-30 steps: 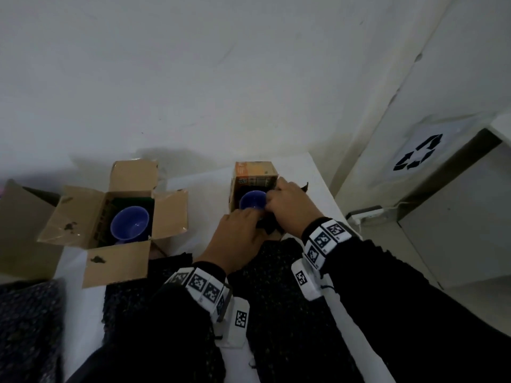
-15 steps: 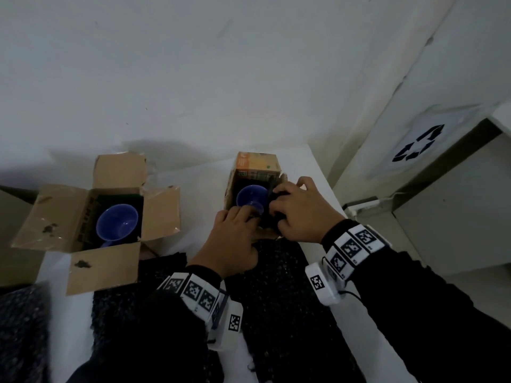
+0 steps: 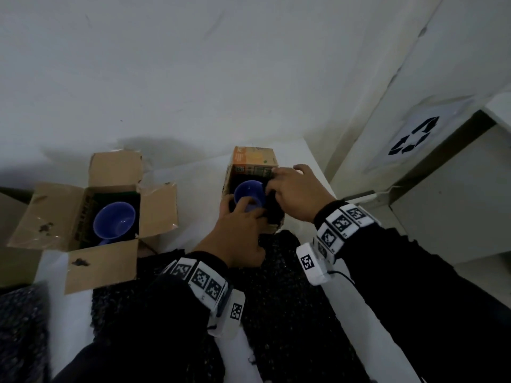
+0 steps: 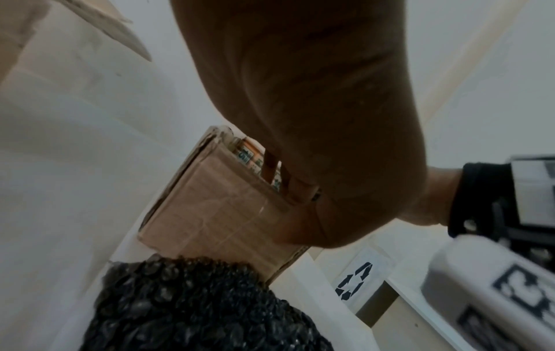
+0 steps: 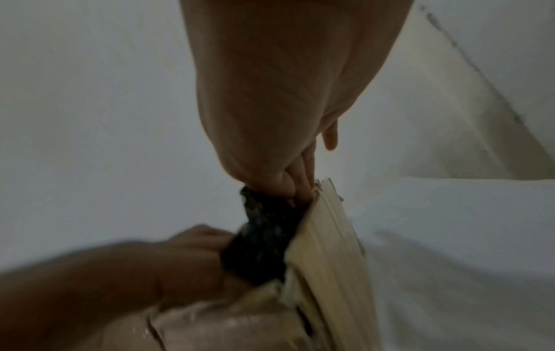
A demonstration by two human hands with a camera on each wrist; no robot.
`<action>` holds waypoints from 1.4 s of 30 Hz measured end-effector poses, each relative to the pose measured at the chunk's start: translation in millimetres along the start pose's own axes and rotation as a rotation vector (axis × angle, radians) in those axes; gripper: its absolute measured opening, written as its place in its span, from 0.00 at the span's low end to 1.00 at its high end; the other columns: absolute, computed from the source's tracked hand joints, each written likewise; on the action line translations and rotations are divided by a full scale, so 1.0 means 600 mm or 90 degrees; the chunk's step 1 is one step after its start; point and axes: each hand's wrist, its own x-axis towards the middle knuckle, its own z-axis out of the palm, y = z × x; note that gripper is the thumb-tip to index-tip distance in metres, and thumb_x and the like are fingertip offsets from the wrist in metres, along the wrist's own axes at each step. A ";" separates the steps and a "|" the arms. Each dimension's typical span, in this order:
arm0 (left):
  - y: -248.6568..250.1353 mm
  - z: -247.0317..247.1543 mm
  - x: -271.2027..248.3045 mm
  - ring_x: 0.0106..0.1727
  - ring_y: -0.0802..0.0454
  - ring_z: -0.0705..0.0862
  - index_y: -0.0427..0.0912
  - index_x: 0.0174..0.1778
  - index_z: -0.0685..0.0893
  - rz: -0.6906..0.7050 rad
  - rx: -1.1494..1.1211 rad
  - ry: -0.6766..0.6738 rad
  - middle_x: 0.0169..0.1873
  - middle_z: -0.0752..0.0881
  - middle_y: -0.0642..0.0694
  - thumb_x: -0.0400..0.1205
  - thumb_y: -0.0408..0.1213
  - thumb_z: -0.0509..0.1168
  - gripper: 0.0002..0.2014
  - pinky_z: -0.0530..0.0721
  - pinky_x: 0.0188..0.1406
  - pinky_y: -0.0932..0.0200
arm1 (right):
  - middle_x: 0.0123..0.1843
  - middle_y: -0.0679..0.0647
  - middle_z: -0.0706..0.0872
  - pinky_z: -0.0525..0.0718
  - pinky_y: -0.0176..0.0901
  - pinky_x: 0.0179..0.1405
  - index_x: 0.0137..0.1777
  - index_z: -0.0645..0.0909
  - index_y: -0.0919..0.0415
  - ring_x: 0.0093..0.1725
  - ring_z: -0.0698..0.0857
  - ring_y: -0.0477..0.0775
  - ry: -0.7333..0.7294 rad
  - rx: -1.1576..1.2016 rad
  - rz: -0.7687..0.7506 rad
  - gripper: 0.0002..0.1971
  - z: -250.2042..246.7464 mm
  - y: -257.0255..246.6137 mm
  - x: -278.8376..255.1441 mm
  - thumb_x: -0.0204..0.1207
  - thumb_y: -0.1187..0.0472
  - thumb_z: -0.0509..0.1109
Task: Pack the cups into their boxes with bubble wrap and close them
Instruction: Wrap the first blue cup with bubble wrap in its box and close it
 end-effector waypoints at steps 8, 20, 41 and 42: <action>-0.001 -0.003 0.019 0.83 0.41 0.49 0.55 0.75 0.71 -0.056 -0.050 -0.111 0.78 0.69 0.52 0.74 0.64 0.61 0.34 0.30 0.74 0.25 | 0.68 0.49 0.81 0.41 0.72 0.78 0.56 0.87 0.45 0.80 0.62 0.54 -0.050 -0.088 0.039 0.21 0.013 -0.006 -0.004 0.83 0.39 0.54; -0.013 0.039 -0.024 0.72 0.49 0.72 0.54 0.77 0.65 -0.018 -0.185 0.152 0.69 0.78 0.52 0.77 0.61 0.58 0.32 0.53 0.78 0.46 | 0.52 0.42 0.86 0.40 0.68 0.77 0.46 0.86 0.44 0.74 0.67 0.52 0.044 0.006 0.044 0.06 0.018 -0.007 0.005 0.74 0.51 0.67; -0.026 0.055 0.003 0.48 0.41 0.83 0.44 0.65 0.83 -0.011 -0.057 0.184 0.50 0.86 0.44 0.77 0.30 0.67 0.19 0.83 0.44 0.47 | 0.39 0.43 0.87 0.59 0.65 0.68 0.39 0.85 0.49 0.62 0.75 0.56 0.181 -0.089 -0.140 0.10 0.076 -0.007 -0.033 0.68 0.46 0.66; -0.023 0.051 0.005 0.48 0.41 0.83 0.44 0.65 0.83 -0.018 -0.044 0.178 0.52 0.84 0.43 0.78 0.31 0.66 0.18 0.81 0.44 0.48 | 0.40 0.44 0.87 0.59 0.65 0.69 0.38 0.87 0.48 0.62 0.75 0.57 0.176 -0.106 -0.140 0.11 0.075 -0.007 -0.029 0.68 0.46 0.65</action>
